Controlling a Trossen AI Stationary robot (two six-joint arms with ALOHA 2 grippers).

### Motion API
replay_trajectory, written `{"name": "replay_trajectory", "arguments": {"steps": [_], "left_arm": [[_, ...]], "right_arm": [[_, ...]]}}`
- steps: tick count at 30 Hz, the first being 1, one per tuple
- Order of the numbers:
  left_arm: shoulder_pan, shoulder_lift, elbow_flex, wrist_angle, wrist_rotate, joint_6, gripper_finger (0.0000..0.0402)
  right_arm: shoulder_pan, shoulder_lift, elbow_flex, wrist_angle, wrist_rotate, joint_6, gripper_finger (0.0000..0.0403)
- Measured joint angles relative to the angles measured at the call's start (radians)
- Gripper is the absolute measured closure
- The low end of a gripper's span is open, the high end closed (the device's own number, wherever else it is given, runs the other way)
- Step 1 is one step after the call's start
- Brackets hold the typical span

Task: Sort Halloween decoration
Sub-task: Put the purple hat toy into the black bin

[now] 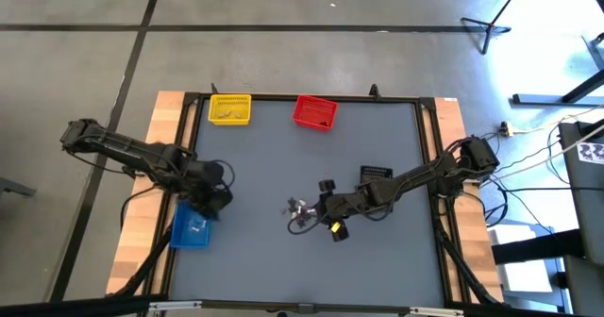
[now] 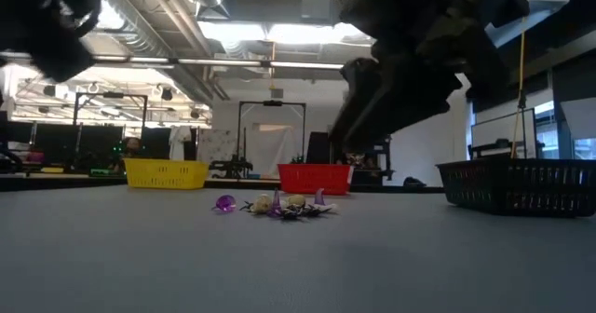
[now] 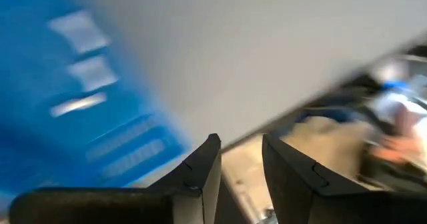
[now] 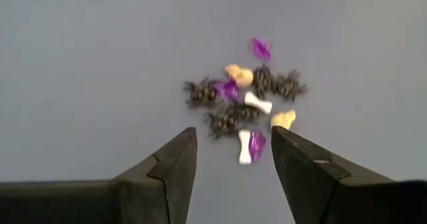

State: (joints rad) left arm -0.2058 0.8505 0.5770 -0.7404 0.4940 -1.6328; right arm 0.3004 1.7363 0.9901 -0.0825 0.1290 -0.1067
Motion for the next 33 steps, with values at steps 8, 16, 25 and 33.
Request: {"name": "replay_trajectory", "arguments": {"steps": [8,16,25,33], "left_arm": [[0.000,0.000,0.000,0.393,-0.358,0.154,0.0301],[0.000,0.031,0.000,0.492,-0.722,0.662,0.0302],[0.000,0.140,0.000,0.519,-0.766,0.754,0.0302],[0.000,0.244,-0.002,0.535,-0.766,0.757,0.0302]], "right_arm": [[0.000,0.000,0.000,-0.042,0.000,0.025,0.0210],[0.000,0.000,0.000,-0.015,0.077,0.032,0.0210],[0.000,0.037,0.000,0.049,0.080,0.050,0.0210],[-0.007,0.071,0.000,0.085,0.164,0.050,0.0210]]}}
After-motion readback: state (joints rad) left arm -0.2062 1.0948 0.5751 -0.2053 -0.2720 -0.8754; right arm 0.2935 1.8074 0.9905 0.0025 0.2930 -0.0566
